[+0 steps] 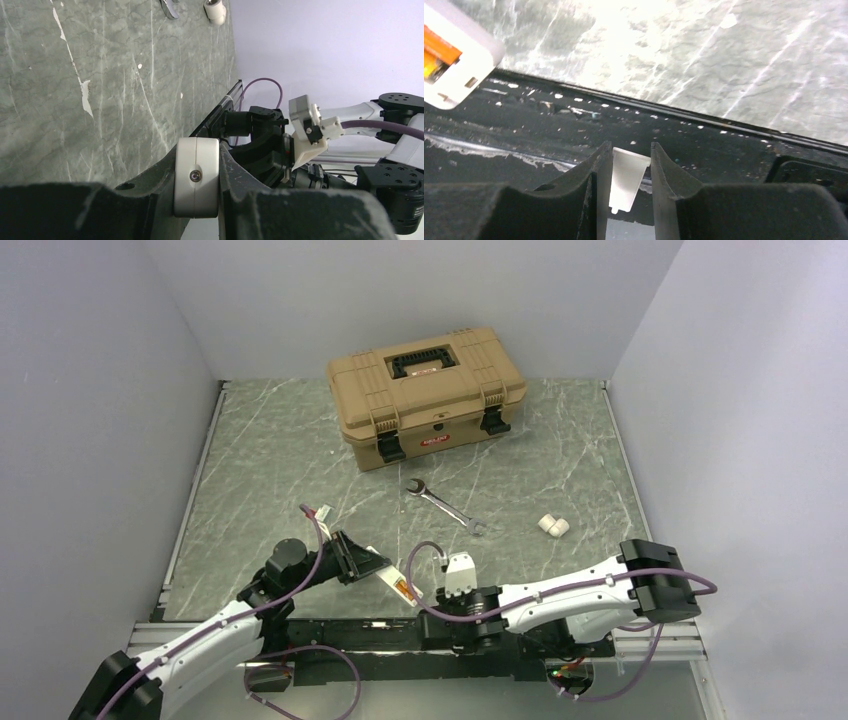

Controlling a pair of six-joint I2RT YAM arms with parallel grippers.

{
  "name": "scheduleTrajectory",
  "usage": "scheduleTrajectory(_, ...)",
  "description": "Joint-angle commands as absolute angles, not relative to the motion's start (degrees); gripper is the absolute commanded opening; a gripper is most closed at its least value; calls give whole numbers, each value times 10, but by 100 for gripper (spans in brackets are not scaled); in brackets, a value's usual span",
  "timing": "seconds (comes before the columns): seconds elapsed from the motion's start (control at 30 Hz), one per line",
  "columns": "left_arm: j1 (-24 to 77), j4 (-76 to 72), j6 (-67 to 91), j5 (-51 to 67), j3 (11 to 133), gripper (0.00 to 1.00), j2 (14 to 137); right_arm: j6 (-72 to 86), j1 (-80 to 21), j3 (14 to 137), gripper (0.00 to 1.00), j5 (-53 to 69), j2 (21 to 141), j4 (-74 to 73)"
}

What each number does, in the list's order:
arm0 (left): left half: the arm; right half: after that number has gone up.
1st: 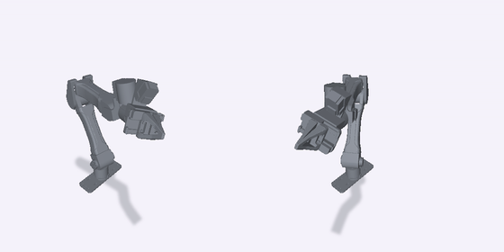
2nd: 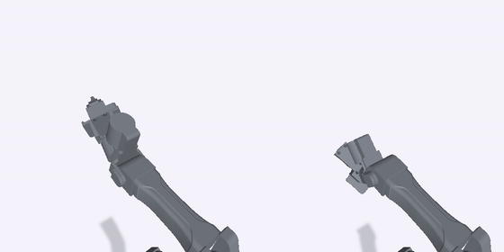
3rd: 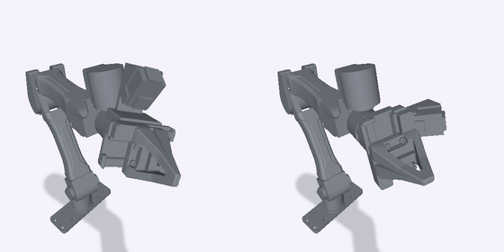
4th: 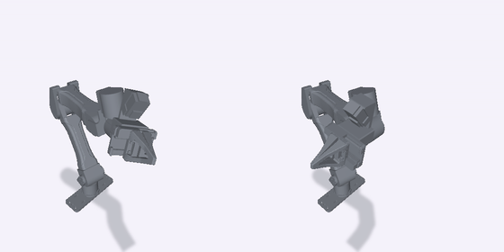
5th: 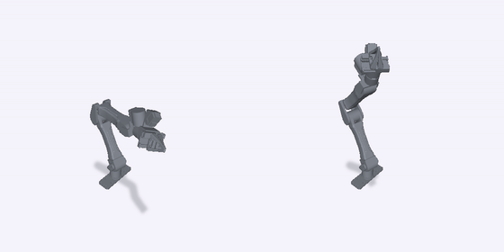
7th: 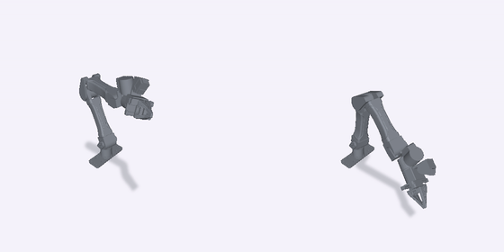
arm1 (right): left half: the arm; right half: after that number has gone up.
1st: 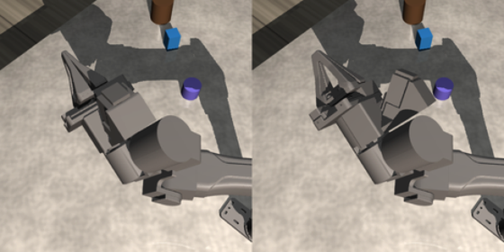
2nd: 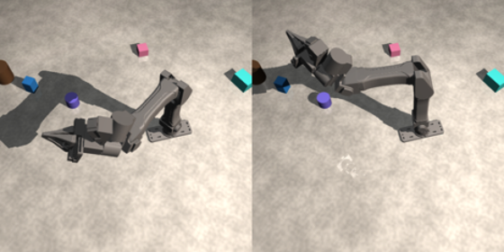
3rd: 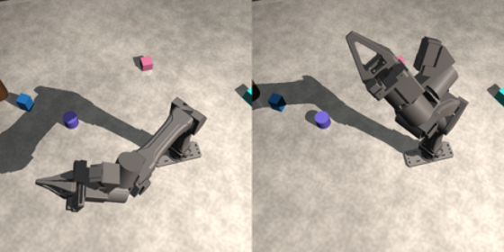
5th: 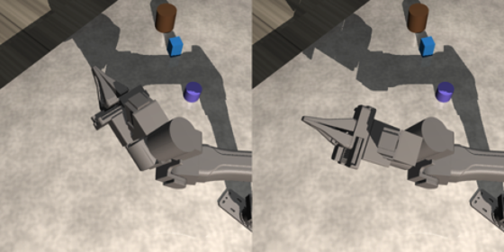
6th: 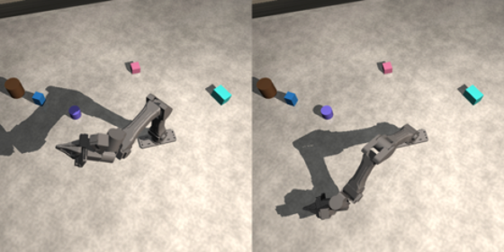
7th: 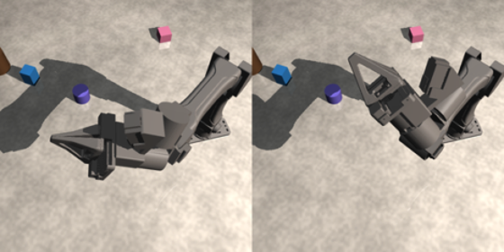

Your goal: Load the batteries into the remote control

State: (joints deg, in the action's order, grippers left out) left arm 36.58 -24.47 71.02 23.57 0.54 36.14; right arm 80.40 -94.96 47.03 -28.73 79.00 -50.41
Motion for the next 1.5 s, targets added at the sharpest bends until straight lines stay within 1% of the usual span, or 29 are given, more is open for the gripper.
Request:
scheduleTrajectory(0.0,367,-254,700,229,-18,2,346,828,-937,499,28,-353,776,-584)
scheduleTrajectory(0.17,367,-250,697,237,-15,2,344,819,-874,491,28,-367,778,-560)
scheduleTrajectory(0.3,367,-246,691,240,-11,2,348,813,-821,492,27,-386,784,-511)
scheduleTrajectory(0.47,367,-248,687,248,-4,2,353,787,-767,520,25,-384,840,-470)
scheduleTrajectory(0.63,367,-251,683,252,17,2,359,773,-764,582,24,-403,901,-464)
scheduleTrajectory(0.83,368,-277,690,261,13,2,375,752,-763,612,24,-409,912,-432)
scheduleTrajectory(1.23,368,-315,691,257,2,2,411,729,-765,608,23,-400,874,-395)
scheduleTrajectory(1.47,368,-354,683,245,6,2,482,699,-780,598,23,-385,820,-387)
